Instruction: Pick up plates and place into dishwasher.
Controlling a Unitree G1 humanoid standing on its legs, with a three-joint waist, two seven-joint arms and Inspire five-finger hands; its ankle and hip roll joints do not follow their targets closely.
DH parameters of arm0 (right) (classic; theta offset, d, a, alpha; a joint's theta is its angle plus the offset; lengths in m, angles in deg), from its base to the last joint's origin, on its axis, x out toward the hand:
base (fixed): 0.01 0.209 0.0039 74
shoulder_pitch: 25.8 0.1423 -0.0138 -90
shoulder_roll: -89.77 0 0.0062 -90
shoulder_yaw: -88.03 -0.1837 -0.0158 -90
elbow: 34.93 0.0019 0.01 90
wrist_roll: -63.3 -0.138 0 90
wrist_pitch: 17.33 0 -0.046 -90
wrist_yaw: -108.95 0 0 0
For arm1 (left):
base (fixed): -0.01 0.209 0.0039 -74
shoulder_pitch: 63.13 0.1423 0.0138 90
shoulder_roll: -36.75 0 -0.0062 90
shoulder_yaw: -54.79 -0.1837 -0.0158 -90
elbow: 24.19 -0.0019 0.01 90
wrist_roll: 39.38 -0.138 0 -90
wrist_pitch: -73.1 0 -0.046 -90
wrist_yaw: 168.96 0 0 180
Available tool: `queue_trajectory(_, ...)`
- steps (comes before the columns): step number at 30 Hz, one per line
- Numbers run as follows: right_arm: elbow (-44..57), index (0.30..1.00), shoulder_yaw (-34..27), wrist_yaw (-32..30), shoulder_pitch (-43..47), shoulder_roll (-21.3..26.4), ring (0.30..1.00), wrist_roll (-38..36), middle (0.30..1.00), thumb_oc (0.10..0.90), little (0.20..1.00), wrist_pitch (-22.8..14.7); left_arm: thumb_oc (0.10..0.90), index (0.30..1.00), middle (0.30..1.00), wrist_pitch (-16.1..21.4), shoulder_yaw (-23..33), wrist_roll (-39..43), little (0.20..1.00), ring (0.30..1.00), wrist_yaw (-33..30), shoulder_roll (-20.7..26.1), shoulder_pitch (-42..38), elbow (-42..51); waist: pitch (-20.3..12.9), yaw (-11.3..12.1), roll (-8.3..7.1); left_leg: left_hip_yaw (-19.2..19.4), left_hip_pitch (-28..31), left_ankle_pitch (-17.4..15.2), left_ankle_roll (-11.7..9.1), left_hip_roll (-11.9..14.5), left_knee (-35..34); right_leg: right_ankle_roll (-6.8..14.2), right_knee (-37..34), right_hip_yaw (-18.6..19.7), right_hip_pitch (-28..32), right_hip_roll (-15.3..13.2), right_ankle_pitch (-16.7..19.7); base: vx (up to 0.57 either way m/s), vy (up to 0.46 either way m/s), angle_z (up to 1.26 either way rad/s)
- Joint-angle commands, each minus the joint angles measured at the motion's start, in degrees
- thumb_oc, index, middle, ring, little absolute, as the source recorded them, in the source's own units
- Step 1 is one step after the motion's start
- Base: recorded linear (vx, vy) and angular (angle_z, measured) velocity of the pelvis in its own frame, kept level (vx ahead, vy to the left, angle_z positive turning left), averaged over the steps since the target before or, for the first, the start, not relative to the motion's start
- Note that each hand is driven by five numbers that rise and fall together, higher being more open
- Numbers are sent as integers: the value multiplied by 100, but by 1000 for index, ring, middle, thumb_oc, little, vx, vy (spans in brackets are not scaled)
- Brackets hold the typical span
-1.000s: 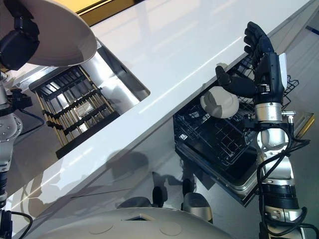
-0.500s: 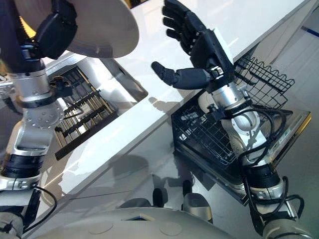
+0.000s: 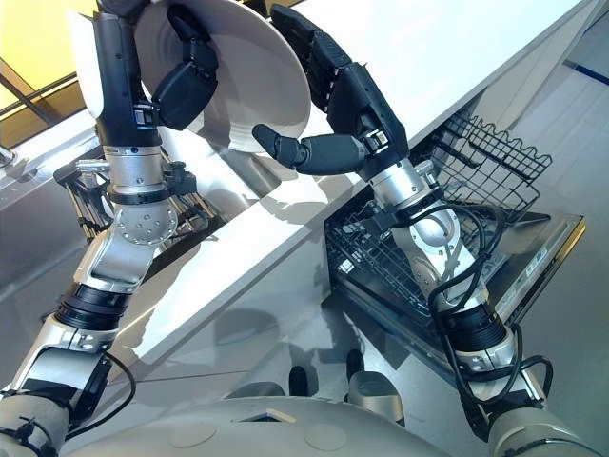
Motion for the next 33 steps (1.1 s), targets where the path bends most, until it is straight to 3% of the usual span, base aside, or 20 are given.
queue_trajectory(1,-45,900,-37,-204,646,-472,900,-182,900,800,900,-343,100,300,300,332,-294,251,200,300,-69,-10,-658,-227,-765,3,-39,-161,-255,-406,-45,-105,109,266,835,-364,-12,191,-1163,0,0,0)
queue_trajectory(4,-104,900,15,-320,615,-523,900,-165,900,800,900,-255,100,300,300,361,-414,94,200,300,-46,-64,-660,-188,-752,8,-46,-177,-257,-405,-41,-110,110,264,832,-374,-9,190,-1162,0,0,0)
queue_trajectory(5,-144,691,30,-405,609,-529,691,-129,691,556,656,-239,100,300,300,378,-461,54,200,300,-33,-81,-664,-179,-744,9,-49,-184,-260,-404,-39,-111,112,263,837,-373,-12,190,-1163,0,0,0)
queue_trajectory(6,-188,300,43,-473,592,-530,300,-136,300,100,200,-251,100,300,300,388,-509,53,200,300,13,-95,-659,-168,-736,8,-49,-188,-259,-404,-34,-110,107,261,841,-372,-15,191,-1167,0,0,0)
queue_trajectory(14,-276,300,-8,-738,373,-628,300,-88,300,100,200,-365,100,300,300,457,-687,-81,200,300,301,-179,-523,-16,-690,6,-39,-217,-191,-439,-20,-109,75,276,860,-404,33,186,-1222,0,0,0)
queue_trajectory(24,-313,300,-183,-965,166,-575,300,-28,300,100,200,-634,100,300,300,397,-862,667,200,300,1370,-213,-174,-41,-622,20,-26,-221,-186,-442,-4,-111,66,298,821,-408,40,184,-1194,0,0,0)
queue_trajectory(25,-317,300,-222,-985,131,-559,300,-34,300,100,200,-658,180,368,368,404,-838,909,280,368,1602,-224,-88,-66,-617,24,-23,-216,-186,-440,-3,-106,65,299,816,-410,41,184,-1188,0,0,0)
queue_trajectory(26,-329,300,-252,-1006,108,-546,300,-53,300,100,200,-680,449,599,599,367,-827,1234,549,599,1882,-232,-37,-89,-615,28,-20,-214,-184,-440,-2,-104,63,301,810,-414,44,183,-1185,0,0,0)
queue_trajectory(27,-333,300,-267,-1012,100,-537,300,-69,300,100,200,-684,800,900,900,354,-826,1433,900,900,2024,-233,-19,-95,-614,29,-18,-213,-184,-441,-2,-103,61,302,806,-416,46,182,-1185,0,0,0)
queue_trajectory(28,-355,300,-334,-1047,79,-517,300,-77,300,100,200,-724,800,900,900,293,-803,2206,900,900,2551,-310,70,-122,-609,31,-11,-216,-188,-433,-1,-97,56,303,799,-414,42,184,-1177,0,0,0)
queue_trajectory(33,-451,300,-586,-1379,153,-431,300,194,300,100,200,-955,800,900,900,-99,-580,3779,900,900,3575,-457,183,-77,-609,39,20,-232,-189,-418,-14,-90,43,308,758,-423,56,177,-1157,20,-2,0)
